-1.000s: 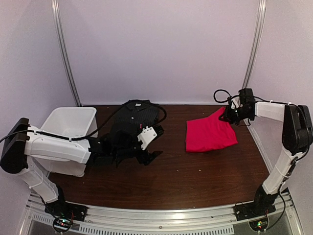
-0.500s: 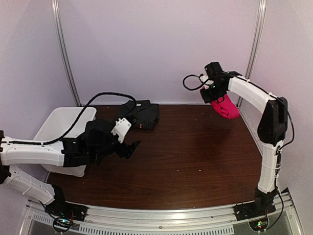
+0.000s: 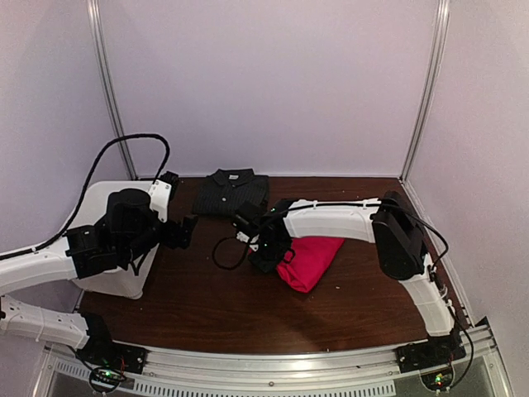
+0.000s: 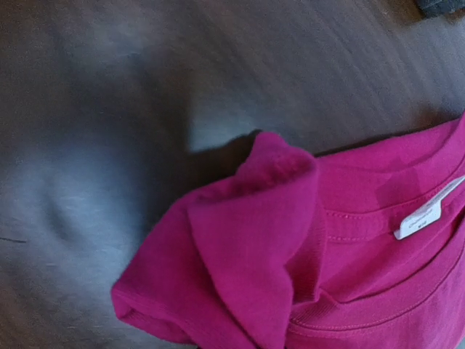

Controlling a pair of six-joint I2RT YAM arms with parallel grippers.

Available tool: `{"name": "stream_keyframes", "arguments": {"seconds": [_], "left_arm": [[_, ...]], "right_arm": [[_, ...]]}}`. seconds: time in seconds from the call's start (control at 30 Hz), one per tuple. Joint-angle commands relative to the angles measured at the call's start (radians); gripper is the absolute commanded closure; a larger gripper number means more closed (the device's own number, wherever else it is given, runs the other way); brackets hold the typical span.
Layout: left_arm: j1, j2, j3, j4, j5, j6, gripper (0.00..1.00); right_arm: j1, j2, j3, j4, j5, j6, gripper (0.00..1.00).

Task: Fold and stack the mixed laundry pile
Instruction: Turn over the square-folded T-shirt at the center of the board, then adjust the square-folded T-shirt at the center of the board.

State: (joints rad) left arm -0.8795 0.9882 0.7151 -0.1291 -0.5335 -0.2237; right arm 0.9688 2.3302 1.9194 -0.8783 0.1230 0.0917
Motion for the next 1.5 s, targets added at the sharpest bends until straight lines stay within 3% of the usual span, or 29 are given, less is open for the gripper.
{"name": "stream_keyframes", "arguments": {"seconds": [0.0,0.1,0.13,0.2,0.3,0.43,0.53,0.73,0.93,1.13,1.27,1.37,1.47], "left_arm": [[0.046,0.001,0.06,-0.071,0.044,-0.092,0.09],[0.106,0.007,0.085,-0.087,0.121,-0.136,0.04],[0.13,0.009,0.091,-0.085,0.168,-0.153,0.04],[0.164,0.024,0.095,-0.073,0.232,-0.174,0.04],[0.167,0.074,0.119,-0.063,0.315,-0.157,0.05],[0.158,0.212,0.152,-0.018,0.456,-0.143,0.16],[0.091,0.369,0.194,0.044,0.511,-0.144,0.23],[-0.071,0.714,0.389,0.052,0.527,-0.125,0.33],[-0.096,0.91,0.461,0.035,0.596,-0.158,0.43],[-0.03,0.914,0.374,-0.026,0.548,-0.157,0.45],[0.051,0.875,0.345,-0.045,0.506,-0.149,0.45],[0.091,0.8,0.301,-0.027,0.505,-0.155,0.41],[0.109,0.703,0.246,0.007,0.501,-0.175,0.34]], "right_arm": [[0.012,-0.04,0.102,-0.032,-0.138,0.152,0.79],[0.001,-0.131,0.107,0.048,-0.324,0.188,0.49],[-0.012,-0.184,0.085,0.104,-0.373,0.186,0.42],[-0.068,-0.282,0.026,0.205,-0.449,0.192,0.38],[-0.236,-0.356,-0.064,0.274,-0.534,0.223,0.43],[-0.405,-0.381,-0.211,0.348,-0.59,0.198,0.5],[-0.487,-0.361,-0.313,0.405,-0.637,0.182,0.54],[-0.549,-0.318,-0.495,0.52,-0.697,0.19,0.57],[-0.551,-0.376,-0.717,0.604,-0.702,0.209,0.58],[-0.53,-0.513,-0.961,0.641,-0.693,0.245,0.59],[-0.404,-0.645,-1.131,0.708,-0.735,0.335,0.59],[-0.293,-0.747,-1.202,0.754,-0.796,0.421,0.57],[-0.307,-0.869,-1.239,0.738,-0.826,0.453,0.53]]}}
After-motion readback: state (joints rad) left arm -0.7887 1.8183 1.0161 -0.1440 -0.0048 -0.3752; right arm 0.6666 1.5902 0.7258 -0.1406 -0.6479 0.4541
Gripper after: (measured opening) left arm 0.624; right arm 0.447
